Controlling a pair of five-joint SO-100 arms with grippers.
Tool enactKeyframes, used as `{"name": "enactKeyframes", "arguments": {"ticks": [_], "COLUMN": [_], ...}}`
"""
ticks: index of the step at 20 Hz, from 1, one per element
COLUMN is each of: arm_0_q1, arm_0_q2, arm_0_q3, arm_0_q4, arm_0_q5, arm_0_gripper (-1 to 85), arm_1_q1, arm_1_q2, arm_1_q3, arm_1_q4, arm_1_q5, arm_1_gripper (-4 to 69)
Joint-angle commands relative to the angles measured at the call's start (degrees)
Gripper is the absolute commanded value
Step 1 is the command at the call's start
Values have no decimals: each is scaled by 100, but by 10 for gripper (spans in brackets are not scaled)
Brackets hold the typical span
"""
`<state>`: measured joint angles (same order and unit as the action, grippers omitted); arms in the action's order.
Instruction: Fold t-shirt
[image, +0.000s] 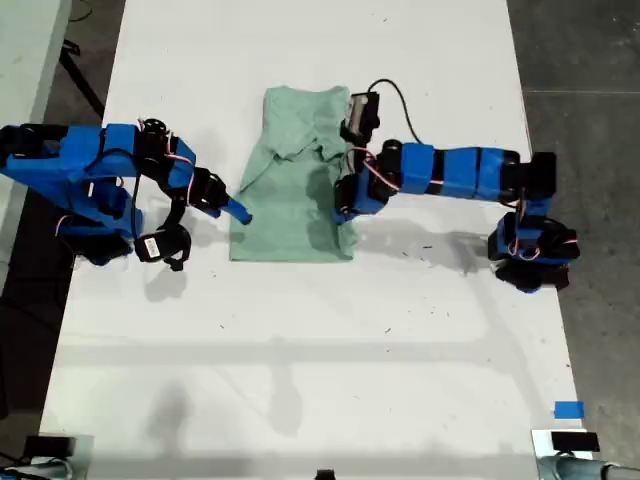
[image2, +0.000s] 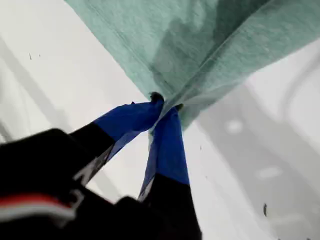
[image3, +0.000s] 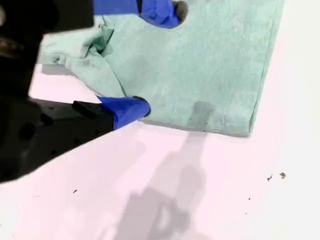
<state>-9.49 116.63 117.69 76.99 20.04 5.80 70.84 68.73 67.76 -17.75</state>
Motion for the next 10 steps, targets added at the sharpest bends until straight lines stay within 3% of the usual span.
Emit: {"name": "enactKeyframes", "arguments": {"ticks": [1, 3, 10], "arm_0_q1": [62, 62, 88], "arm_0_q2": [211, 220, 255], "arm_0_q3": [-62, -44, 105], "arm_0_q4": [-44, -18, 18], "arm_0_q5": [9, 18, -70], "arm_0_gripper": [294, 294, 298], "arm_1_q1": [-211, -299, -18], "arm_1_q2": [-1143, -1239, 492], "arm_1_q3": [-1433, -1775, -1863], "arm_1_q4": [-255, -132, 1784], "arm_1_q5": [202, 97, -352], "arm_1_gripper": [13, 331, 262]}}
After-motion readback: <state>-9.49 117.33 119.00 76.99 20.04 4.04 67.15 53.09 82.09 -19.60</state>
